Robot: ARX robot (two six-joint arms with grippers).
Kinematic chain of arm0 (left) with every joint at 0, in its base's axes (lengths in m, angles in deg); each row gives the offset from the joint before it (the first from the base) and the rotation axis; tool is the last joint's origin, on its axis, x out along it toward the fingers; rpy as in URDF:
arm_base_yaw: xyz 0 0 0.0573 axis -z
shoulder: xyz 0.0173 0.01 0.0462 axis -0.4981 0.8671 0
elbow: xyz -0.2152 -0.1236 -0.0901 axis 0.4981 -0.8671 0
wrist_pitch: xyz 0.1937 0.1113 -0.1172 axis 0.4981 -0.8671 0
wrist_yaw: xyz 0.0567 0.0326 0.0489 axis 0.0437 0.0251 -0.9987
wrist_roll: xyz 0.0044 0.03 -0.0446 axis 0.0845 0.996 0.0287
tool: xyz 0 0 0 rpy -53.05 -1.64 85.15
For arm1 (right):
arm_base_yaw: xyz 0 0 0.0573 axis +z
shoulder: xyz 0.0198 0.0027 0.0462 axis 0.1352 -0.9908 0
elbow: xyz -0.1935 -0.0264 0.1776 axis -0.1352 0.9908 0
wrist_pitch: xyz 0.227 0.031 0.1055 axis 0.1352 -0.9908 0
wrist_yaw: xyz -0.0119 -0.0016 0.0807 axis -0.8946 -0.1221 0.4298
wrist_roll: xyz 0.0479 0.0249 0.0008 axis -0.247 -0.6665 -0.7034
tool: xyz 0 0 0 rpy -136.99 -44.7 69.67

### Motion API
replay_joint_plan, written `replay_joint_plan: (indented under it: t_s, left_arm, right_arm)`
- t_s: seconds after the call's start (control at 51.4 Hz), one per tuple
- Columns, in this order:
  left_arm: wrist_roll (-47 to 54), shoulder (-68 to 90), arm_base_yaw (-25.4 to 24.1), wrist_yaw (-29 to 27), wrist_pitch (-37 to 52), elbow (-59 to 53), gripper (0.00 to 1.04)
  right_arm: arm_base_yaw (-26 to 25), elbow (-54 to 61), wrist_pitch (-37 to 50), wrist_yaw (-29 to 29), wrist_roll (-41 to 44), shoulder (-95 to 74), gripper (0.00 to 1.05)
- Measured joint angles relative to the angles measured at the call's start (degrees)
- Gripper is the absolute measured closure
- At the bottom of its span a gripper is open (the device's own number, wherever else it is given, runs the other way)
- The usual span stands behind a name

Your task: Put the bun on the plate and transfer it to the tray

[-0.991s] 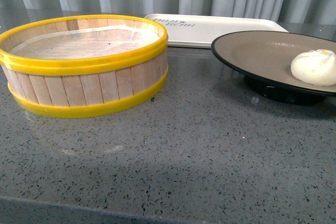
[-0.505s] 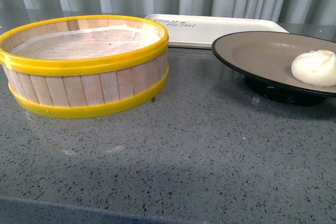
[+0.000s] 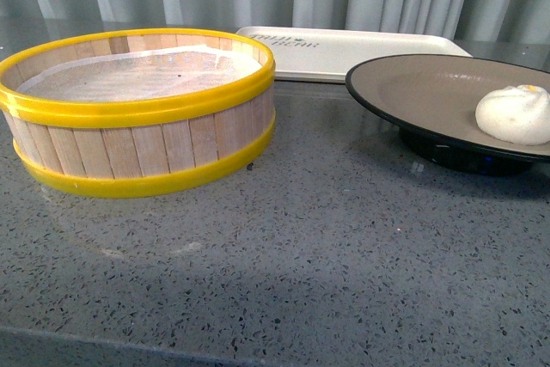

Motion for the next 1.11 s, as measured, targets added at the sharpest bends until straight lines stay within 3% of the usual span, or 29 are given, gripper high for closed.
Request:
replay_joint_plan:
  t_s: [0.369, 0.914, 0.972, 1.108]
  left_arm:
    - [0.0, 0.0, 0.0, 0.0, 0.0, 0.0, 0.07]
    - [0.0, 0.0, 0.0, 0.0, 0.0, 0.0, 0.07]
    - [0.0, 0.0, 0.0, 0.0, 0.0, 0.0, 0.07]
    - [0.0, 0.0, 0.0, 0.0, 0.0, 0.0, 0.07]
  right_arm:
    - [0.7, -3.8, 1.0, 3.7, -10.3, -6.7, 0.08]
    - [9.8, -7.3, 2.8, 3.3, -17.5, -14.1, 0.09]
    - [10.0, -7.2, 3.0, 3.1, -17.8, -14.2, 0.13]
    - [10.4, -7.2, 3.3, 2.8, -18.2, -14.6, 0.41]
